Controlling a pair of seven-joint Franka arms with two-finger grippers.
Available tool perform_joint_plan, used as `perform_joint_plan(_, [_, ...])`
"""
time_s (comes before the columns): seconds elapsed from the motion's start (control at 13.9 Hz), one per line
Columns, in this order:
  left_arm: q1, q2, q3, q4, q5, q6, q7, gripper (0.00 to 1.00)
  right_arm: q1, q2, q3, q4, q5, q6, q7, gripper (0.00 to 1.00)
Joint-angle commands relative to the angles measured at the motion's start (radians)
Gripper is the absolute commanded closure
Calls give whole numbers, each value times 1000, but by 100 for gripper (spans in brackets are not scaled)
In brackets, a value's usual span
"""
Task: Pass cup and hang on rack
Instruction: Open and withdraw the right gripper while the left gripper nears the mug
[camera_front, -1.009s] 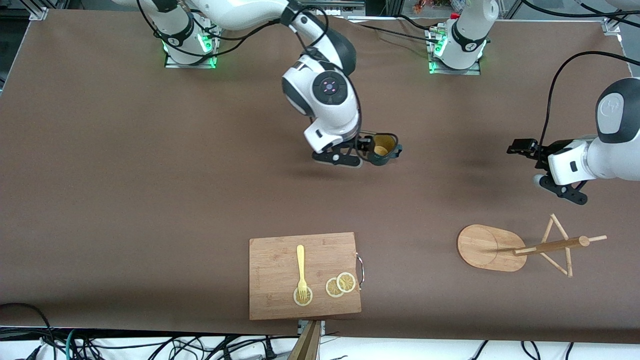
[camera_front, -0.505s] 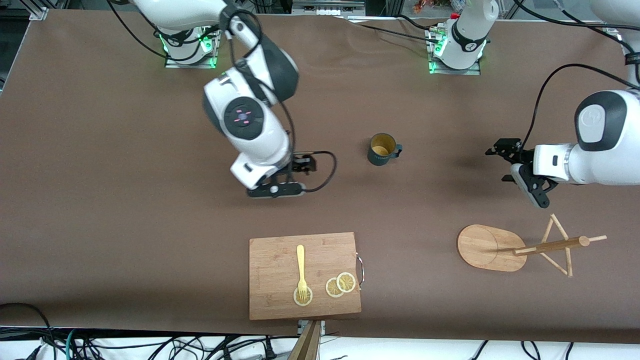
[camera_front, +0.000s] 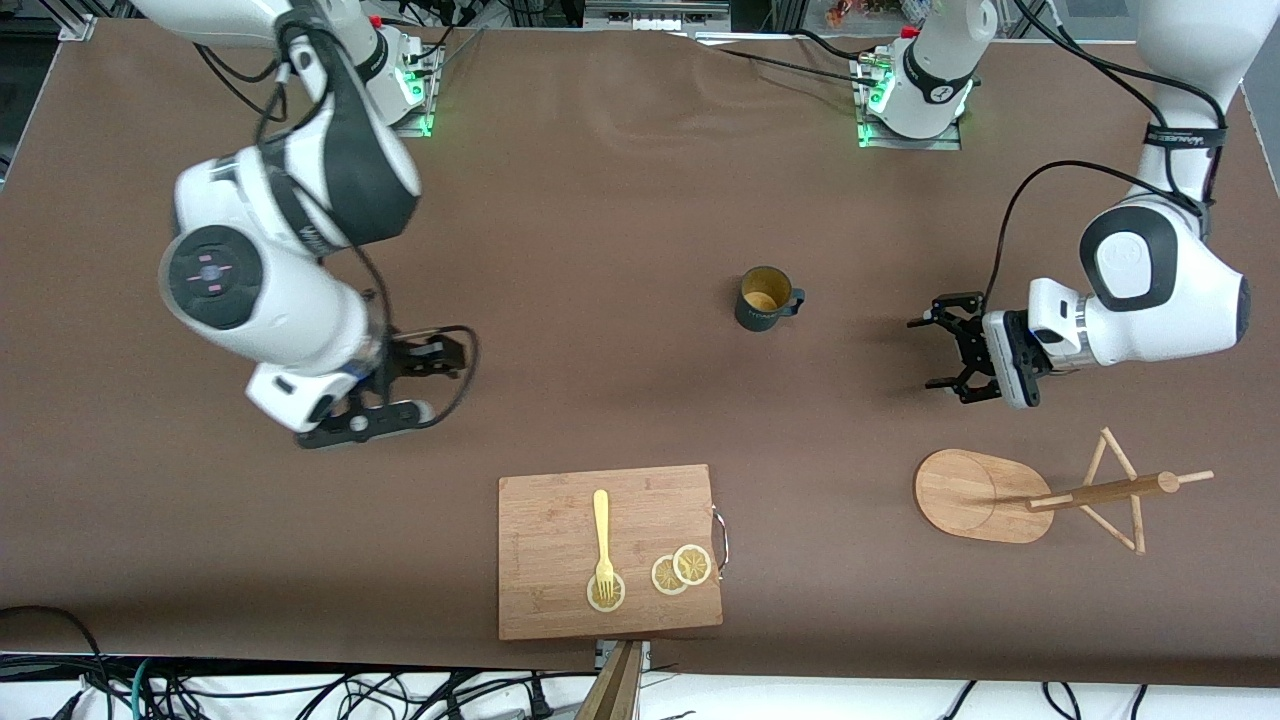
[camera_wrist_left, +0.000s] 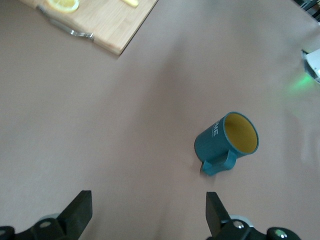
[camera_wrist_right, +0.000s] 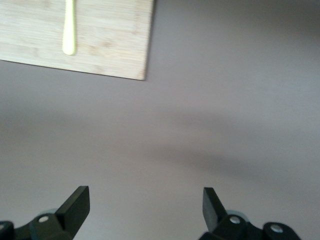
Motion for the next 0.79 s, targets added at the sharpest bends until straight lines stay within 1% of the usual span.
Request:
perform_joint_plan(0.0, [12,-39,-3,-93,-138,19,207,0,-82,-63,4,-18,-7,-44,-138,0])
perform_joint_plan(0.14, [13,-49,-3,-172,-259,54,371,0,-143,-98,4,-36,-10,-68,-183,0])
perform_joint_plan(0.29, [-1,-50,-5,-237,-387,96,503,0,-194,-170,4,-102,-40,-76,-183,0])
perform_joint_plan(0.36, [-4,-50,-20,-269,-427,114,562,0,-214,-211,4,-137,-50,-76,-181,0])
perform_joint_plan(0.58, [-5,-36,-42,-334,-598,119,779,0,-277,-296,4,-211,-59,-84,-183,0])
perform_joint_plan(0.65, [-5,-8,-61,-338,-635,121,848,0,-291,-322,4,-231,-85,-88,-183,0])
perform_joint_plan(0.72, [-5,41,-69,-337,-655,119,898,0,-294,-348,4,-244,-120,-89,-186,0])
